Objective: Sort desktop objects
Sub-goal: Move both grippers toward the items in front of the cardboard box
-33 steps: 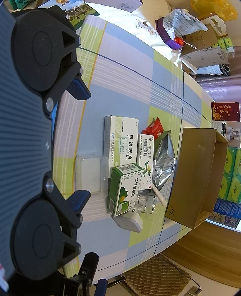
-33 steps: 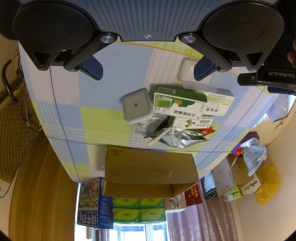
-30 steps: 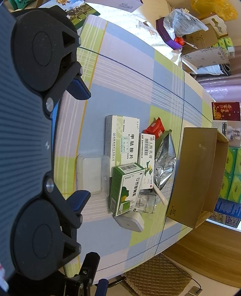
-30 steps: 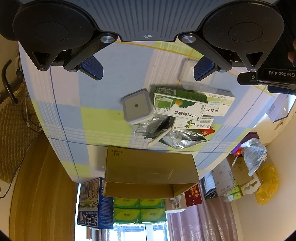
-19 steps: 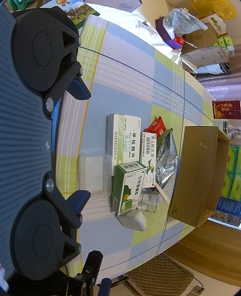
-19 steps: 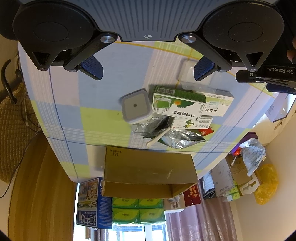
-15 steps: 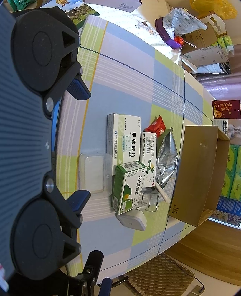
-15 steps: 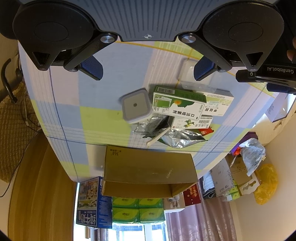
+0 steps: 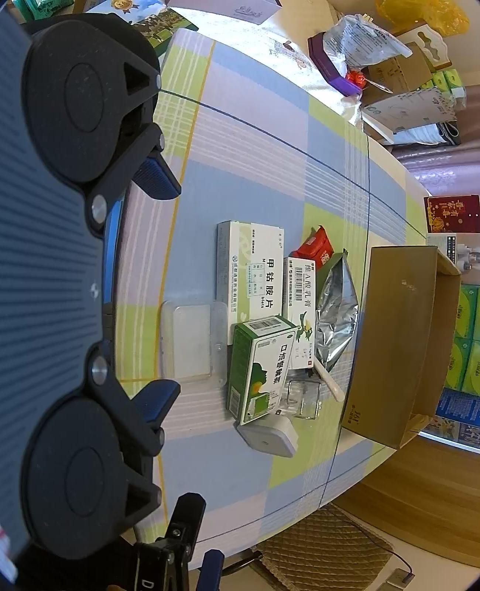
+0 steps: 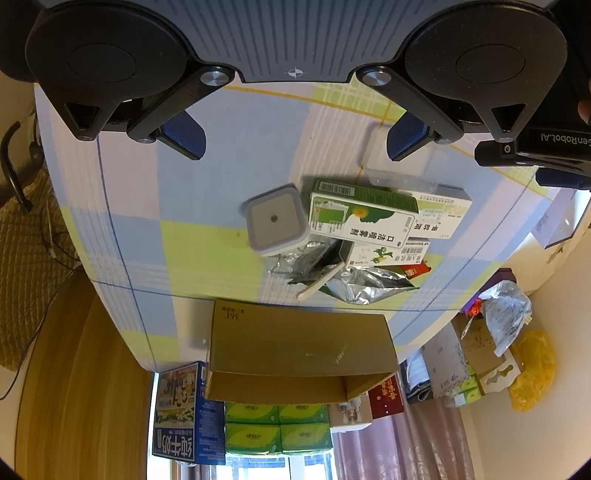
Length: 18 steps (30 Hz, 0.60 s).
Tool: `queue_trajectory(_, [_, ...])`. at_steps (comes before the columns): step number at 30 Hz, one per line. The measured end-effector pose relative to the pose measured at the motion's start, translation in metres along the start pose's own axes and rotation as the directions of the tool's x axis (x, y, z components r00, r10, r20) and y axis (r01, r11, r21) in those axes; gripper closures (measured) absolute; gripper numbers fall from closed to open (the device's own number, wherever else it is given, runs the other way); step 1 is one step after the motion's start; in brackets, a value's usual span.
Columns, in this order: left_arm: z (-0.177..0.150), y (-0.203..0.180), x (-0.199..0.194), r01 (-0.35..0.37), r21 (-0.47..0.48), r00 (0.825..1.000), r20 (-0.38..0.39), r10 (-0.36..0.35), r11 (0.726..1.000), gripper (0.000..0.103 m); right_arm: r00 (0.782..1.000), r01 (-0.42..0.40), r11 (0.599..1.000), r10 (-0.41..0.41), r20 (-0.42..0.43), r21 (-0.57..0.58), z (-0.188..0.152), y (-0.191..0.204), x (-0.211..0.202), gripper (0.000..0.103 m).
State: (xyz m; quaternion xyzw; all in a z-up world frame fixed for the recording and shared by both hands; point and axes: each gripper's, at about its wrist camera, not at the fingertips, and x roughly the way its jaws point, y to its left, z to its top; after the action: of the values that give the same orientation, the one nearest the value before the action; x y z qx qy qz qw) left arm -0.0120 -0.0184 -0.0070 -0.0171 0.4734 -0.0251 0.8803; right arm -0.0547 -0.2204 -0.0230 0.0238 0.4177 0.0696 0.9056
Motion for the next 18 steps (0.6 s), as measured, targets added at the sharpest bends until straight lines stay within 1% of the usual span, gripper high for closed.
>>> queue_trajectory(10, [-0.001,-0.007,0.005,-0.012,0.016,1.000,-0.015,0.012,1.000,0.001,1.000,-0.011,1.000,0.011,-0.001,0.013,-0.002,-0.009,0.003,0.002])
queue_trajectory(18, [-0.003,-0.015,0.015,-0.013,0.024,1.000,-0.021,0.013,1.000,0.001,1.000,-0.003,1.000,0.002,0.012,0.008,0.000,-0.021,0.009,0.002])
